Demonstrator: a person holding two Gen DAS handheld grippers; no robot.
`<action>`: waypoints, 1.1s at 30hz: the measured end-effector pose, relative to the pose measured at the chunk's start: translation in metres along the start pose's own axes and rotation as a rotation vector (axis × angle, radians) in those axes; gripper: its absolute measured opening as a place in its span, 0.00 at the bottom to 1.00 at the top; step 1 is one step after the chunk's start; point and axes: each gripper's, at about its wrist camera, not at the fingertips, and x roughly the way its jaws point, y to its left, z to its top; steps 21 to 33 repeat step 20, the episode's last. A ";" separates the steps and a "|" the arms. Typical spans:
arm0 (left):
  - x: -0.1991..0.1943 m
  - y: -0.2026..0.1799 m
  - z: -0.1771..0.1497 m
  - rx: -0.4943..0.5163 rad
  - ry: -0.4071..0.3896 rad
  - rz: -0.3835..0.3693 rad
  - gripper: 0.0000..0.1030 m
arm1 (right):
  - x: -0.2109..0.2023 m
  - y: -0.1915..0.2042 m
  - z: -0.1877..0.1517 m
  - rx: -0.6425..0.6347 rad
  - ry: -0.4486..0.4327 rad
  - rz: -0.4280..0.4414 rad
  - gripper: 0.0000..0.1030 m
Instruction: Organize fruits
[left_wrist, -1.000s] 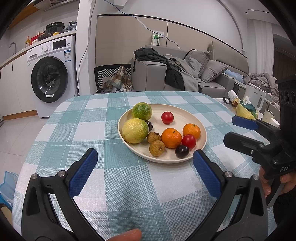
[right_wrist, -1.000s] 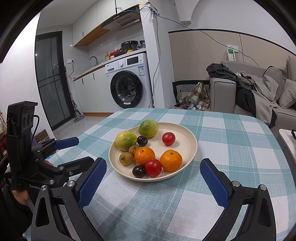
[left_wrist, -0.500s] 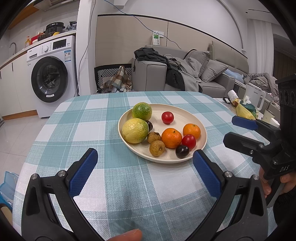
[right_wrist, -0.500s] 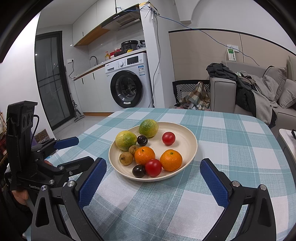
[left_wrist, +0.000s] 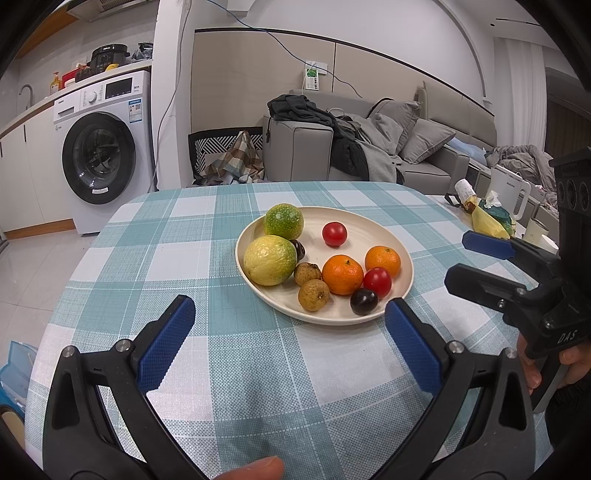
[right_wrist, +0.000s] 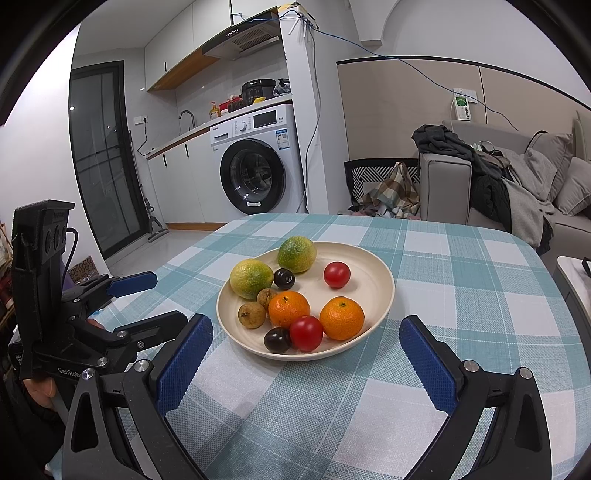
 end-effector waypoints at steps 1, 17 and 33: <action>0.000 0.000 0.000 0.000 0.000 0.000 0.99 | 0.000 0.000 0.000 0.000 0.000 0.000 1.00; 0.001 0.000 0.001 0.000 -0.006 0.002 0.99 | 0.000 0.000 -0.001 -0.002 0.002 0.000 1.00; 0.001 0.000 0.001 0.005 -0.008 0.001 0.99 | 0.000 0.000 -0.001 -0.004 0.002 -0.001 1.00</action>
